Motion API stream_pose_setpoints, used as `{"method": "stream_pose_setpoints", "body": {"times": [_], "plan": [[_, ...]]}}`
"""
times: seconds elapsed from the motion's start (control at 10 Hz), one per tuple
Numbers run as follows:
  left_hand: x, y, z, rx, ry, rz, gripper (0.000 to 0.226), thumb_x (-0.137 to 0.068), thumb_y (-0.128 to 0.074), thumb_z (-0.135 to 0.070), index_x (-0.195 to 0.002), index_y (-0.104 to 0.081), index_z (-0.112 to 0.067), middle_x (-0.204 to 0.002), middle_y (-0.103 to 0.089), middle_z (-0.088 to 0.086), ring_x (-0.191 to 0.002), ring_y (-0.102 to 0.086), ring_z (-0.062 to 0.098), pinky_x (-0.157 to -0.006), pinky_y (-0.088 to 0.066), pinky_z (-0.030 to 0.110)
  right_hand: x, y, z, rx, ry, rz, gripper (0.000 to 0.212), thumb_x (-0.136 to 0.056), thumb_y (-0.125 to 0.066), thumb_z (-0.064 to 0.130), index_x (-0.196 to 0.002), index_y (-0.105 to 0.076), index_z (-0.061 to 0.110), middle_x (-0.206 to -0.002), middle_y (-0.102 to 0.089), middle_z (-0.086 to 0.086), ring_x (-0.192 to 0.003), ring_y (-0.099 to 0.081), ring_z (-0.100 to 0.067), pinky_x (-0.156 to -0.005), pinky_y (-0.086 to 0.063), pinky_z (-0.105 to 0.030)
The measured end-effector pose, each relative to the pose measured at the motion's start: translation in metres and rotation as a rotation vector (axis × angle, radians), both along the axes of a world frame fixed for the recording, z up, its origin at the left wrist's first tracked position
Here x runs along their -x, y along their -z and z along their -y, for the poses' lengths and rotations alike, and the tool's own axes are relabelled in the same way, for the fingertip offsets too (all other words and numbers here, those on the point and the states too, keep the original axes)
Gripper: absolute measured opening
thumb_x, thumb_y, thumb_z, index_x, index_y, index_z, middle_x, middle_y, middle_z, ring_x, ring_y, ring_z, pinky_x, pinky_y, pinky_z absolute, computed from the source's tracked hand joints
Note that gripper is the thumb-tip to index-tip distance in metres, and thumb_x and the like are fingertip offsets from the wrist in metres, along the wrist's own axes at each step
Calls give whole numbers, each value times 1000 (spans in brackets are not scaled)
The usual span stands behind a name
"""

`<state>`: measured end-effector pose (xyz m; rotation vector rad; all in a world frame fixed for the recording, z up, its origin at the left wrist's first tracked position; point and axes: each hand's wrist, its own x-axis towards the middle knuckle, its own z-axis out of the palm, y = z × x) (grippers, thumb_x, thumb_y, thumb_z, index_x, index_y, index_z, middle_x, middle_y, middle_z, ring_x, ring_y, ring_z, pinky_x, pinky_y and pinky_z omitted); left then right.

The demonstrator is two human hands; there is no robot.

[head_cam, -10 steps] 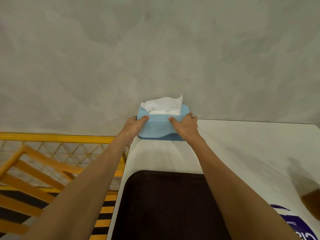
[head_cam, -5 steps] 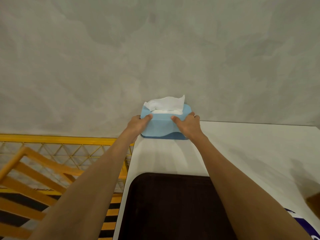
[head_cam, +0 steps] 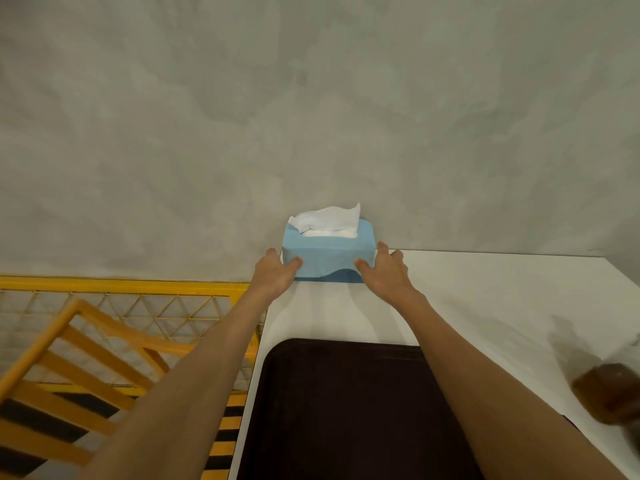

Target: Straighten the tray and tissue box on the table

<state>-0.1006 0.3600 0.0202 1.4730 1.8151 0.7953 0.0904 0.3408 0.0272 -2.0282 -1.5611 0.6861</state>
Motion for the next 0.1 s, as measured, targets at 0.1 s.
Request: {"method": "stream_pose_setpoints", "body": {"times": [0.1], "plan": [[-1, -18, 31, -48, 27, -77, 59, -94, -55, -30, -141, -35, -1, -141, -46, 20, -128, -46, 34, -87, -37, 32, -11, -14, 29, -123, -10, 152, 52, -95, -47, 33, -141, -34, 11, -134, -44, -19, -120, -48, -38, -95, -44, -47]]}}
